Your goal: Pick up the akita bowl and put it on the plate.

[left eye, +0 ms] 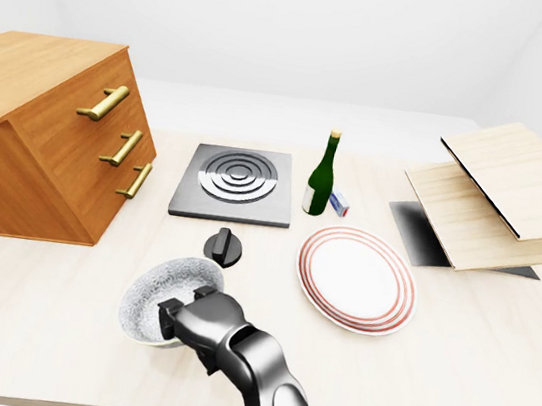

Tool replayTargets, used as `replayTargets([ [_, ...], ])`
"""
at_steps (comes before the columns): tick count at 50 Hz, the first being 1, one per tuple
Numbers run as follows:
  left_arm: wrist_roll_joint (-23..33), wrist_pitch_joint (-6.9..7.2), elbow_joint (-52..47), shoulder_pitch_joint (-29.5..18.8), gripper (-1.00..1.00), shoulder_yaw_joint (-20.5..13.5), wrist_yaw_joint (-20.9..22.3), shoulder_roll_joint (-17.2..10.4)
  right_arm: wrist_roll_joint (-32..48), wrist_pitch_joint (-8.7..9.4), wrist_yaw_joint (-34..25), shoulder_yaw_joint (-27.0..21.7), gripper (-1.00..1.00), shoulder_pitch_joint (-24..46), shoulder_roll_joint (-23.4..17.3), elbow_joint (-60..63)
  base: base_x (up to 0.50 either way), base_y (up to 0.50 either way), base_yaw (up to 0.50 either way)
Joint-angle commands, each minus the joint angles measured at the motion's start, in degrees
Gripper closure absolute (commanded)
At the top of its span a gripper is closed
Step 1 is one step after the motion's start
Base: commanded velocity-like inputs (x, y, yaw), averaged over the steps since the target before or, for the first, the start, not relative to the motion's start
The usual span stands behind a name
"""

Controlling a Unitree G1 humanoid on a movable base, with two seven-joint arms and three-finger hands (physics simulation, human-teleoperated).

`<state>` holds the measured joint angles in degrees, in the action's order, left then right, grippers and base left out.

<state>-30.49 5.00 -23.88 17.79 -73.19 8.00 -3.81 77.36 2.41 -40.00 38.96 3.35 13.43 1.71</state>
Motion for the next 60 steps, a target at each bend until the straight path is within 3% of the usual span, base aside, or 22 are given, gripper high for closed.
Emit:
replayTargets([
  [1,0.0,0.0,-0.01,-0.01,-1.0,0.0,0.03,0.0,1.18,-0.08,0.0,0.44,1.0,-0.4,-0.41,3.69,0.0,0.0,0.0],
  [23,-0.03,0.0,-0.05,0.02,-1.0,-0.01,-0.02,-0.01,2.08,2.58,0.0,1.32,1.0,-1.23,-1.41,15.17,0.0,0.0,0.0],
  [34,0.02,0.0,-0.07,0.0,-1.0,-0.03,0.05,0.0,2.55,2.59,0.0,1.17,1.0,-1.23,-1.72,20.13,0.0,0.0,0.0],
  [60,-0.02,0.0,-0.09,-0.02,-1.0,-0.11,-0.29,0.02,-1.98,2.37,0.0,-11.3,1.0,6.26,-1.53,19.21,0.0,0.0,0.0],
])
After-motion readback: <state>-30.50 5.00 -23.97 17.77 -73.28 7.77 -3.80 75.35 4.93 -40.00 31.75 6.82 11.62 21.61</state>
